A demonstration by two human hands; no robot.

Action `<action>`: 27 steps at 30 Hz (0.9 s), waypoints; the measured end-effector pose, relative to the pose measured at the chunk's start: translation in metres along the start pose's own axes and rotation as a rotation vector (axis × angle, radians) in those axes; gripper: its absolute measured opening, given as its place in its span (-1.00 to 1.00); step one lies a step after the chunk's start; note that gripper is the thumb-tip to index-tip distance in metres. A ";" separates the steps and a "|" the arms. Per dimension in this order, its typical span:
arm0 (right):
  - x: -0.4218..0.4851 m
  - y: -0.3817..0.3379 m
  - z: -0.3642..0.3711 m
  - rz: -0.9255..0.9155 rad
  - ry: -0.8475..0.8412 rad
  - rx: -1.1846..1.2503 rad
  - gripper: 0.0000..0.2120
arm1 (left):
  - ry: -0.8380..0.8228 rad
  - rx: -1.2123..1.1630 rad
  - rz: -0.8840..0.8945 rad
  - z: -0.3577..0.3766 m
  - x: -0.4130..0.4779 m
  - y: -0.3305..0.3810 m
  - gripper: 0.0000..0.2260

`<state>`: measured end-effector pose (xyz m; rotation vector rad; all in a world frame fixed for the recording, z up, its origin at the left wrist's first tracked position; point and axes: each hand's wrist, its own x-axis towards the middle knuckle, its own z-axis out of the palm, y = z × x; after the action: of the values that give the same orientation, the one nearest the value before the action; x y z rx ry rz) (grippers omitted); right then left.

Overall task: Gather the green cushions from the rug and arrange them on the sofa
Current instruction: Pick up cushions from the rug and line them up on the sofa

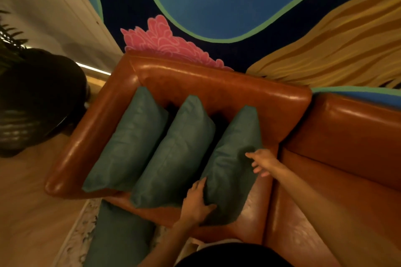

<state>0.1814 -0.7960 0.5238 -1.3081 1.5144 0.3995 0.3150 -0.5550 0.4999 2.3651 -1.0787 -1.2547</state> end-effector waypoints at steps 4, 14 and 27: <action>0.028 -0.014 -0.022 -0.019 0.064 0.003 -0.28 | -0.006 -0.056 -0.020 -0.018 0.004 -0.013 -0.05; 0.074 -0.048 -0.013 0.018 -0.049 0.001 -0.31 | -0.037 -0.383 -0.361 -0.013 -0.005 -0.019 -0.27; 0.061 -0.015 -0.050 -0.044 -0.010 0.148 -0.45 | 0.028 -0.620 -0.251 -0.006 0.000 -0.009 -0.47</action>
<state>0.1790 -0.8716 0.4974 -1.2189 1.4754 0.2603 0.3243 -0.5495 0.4988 2.0517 -0.3072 -1.3793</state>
